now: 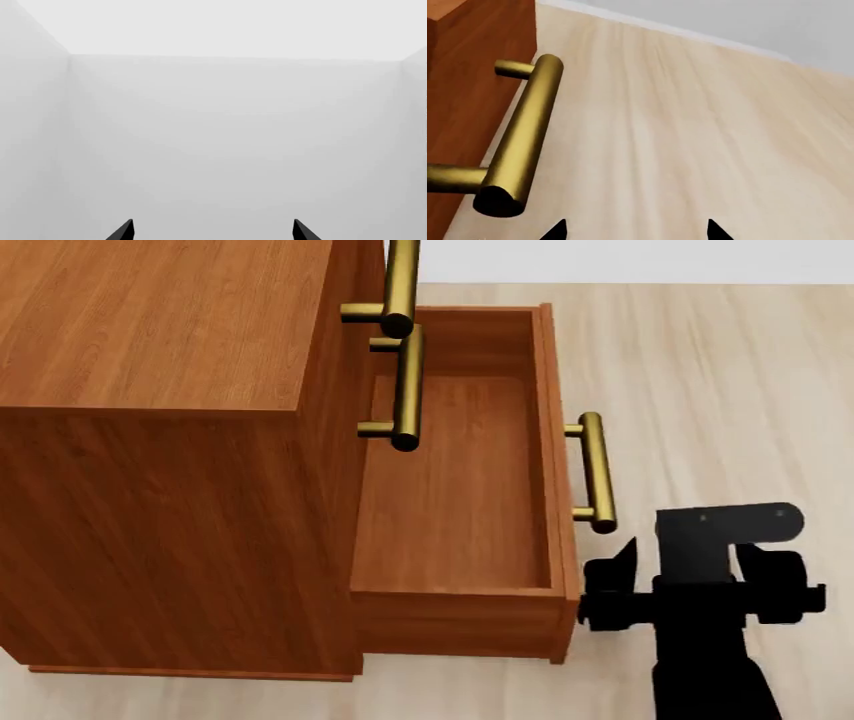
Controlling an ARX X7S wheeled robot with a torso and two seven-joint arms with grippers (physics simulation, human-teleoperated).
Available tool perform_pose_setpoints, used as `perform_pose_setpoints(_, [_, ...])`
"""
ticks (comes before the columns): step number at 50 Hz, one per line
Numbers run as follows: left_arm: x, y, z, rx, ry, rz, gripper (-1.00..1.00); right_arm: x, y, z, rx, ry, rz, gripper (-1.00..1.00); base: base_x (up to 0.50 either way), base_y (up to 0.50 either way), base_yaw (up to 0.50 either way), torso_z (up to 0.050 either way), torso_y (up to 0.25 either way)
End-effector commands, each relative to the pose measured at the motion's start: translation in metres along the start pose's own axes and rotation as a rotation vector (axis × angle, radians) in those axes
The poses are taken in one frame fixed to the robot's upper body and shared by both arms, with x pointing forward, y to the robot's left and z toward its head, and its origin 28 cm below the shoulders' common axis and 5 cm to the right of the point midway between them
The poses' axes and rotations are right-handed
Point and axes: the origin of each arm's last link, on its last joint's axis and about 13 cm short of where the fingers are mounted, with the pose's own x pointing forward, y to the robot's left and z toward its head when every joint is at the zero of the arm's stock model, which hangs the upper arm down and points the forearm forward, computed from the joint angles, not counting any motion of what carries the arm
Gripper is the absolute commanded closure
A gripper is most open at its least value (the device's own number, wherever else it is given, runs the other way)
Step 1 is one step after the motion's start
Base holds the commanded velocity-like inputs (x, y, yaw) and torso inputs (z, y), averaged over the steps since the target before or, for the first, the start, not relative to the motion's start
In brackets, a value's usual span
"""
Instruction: Close the bottom drawer of the cabinet and open the top drawer.
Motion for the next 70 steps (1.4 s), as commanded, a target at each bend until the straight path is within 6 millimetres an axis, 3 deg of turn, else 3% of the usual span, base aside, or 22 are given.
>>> perform_pose_setpoints(1, [0.001,0.0,0.0,-0.003,-0.001,-0.002,-1.0,-0.008,0.019,0.012,0.013,-0.041,0.114,-1.0,0.0,0.0,0.0,0.0,0.0])
perform_pose_setpoints(40, [0.001,0.001,0.005,-0.003,-0.012,-0.001,-1.0,-0.018,0.096,0.038,0.014,-0.117,0.414,-1.0,0.0,0.0,0.0,0.0,0.0])
perform_pose_setpoints(70, [0.001,0.003,0.007,-0.007,-0.018,0.003,-1.0,-0.03,0.121,0.048,0.07,-0.124,0.592,-1.0,0.0,0.0,0.0,0.0,0.0])
